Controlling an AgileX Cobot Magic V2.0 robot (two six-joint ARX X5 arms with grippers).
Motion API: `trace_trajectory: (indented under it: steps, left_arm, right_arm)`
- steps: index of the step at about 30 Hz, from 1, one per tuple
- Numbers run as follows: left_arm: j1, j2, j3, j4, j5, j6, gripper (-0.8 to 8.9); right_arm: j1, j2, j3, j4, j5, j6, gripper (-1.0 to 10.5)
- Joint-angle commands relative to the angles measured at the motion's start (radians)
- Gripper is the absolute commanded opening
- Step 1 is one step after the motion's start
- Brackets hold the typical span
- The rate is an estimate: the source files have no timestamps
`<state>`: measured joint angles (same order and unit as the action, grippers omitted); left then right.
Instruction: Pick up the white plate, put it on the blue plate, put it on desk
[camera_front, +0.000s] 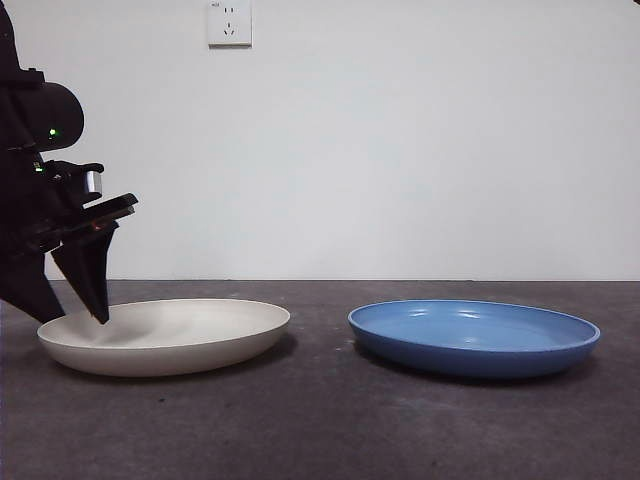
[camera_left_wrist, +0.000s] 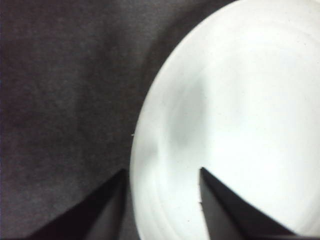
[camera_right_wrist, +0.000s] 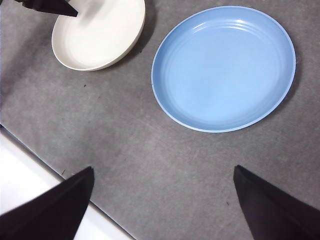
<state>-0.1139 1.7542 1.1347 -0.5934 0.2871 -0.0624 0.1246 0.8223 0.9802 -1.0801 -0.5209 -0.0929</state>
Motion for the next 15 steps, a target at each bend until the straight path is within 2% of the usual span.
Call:
trace_trajectory:
  steps: [1, 3, 15]
  left_arm:
    - [-0.001, 0.021, 0.02, 0.001, 0.002, -0.014, 0.7]
    - [-0.001, 0.021, 0.02, -0.005, 0.002, -0.014, 0.08]
    - [0.006, -0.01, 0.02, -0.004, 0.002, -0.047, 0.09]
  right_arm:
    - [0.004, 0.006, 0.017, 0.01, -0.002, 0.007, 4.5]
    - [0.004, 0.006, 0.017, 0.01, -0.002, 0.007, 4.5]
    - [0.004, 0.006, 0.017, 0.01, -0.002, 0.007, 4.5]
